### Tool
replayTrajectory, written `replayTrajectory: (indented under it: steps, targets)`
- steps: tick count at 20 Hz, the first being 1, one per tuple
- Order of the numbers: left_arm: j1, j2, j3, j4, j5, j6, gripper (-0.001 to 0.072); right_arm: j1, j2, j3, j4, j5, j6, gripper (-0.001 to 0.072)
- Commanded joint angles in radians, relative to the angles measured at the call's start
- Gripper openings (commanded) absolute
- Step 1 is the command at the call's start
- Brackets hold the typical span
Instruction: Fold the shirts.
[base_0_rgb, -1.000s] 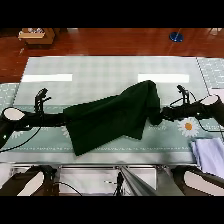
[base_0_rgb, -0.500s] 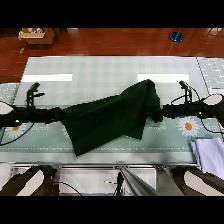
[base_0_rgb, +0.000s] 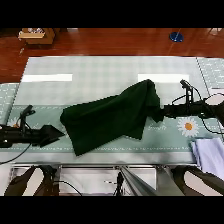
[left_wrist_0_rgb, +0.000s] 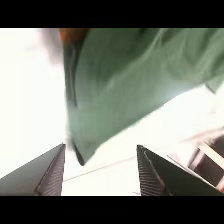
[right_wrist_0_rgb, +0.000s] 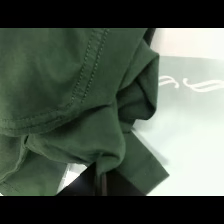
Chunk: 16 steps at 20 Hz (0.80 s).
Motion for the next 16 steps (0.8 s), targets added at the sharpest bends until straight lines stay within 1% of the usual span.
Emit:
replayTrajectory:
  steps: [1,4,7,10,12,16]
  targets:
    - [-0.034,0.018,-0.059,-0.02,0.002,-0.034,0.054,0.001,0.001,-0.001,-0.005,0.0,0.0,0.003]
    - [-0.107,0.009,-0.06,-0.002,0.029,-0.089,0.0541,0.001,0.001,-0.001,-0.005,-0.002,0.0,0.003]
    - [-0.222,-0.029,-0.06,0.063,0.071,-0.186,0.054,0.001,0.001,-0.001,-0.005,-0.002,0.0,0.003]
    - [-0.335,-0.103,-0.06,0.071,0.151,-0.235,0.0541,0.001,0.001,-0.001,-0.006,-0.003,-0.007,0.003]
    - [-0.392,-0.163,-0.06,0.043,0.222,-0.242,0.0541,0.001,0.001,-0.001,-0.006,-0.003,-0.007,0.003]
    - [-0.435,-0.272,-0.06,-0.03,0.333,-0.226,0.0541,0.001,0.001,-0.001,-0.006,-0.002,-0.007,0.003]
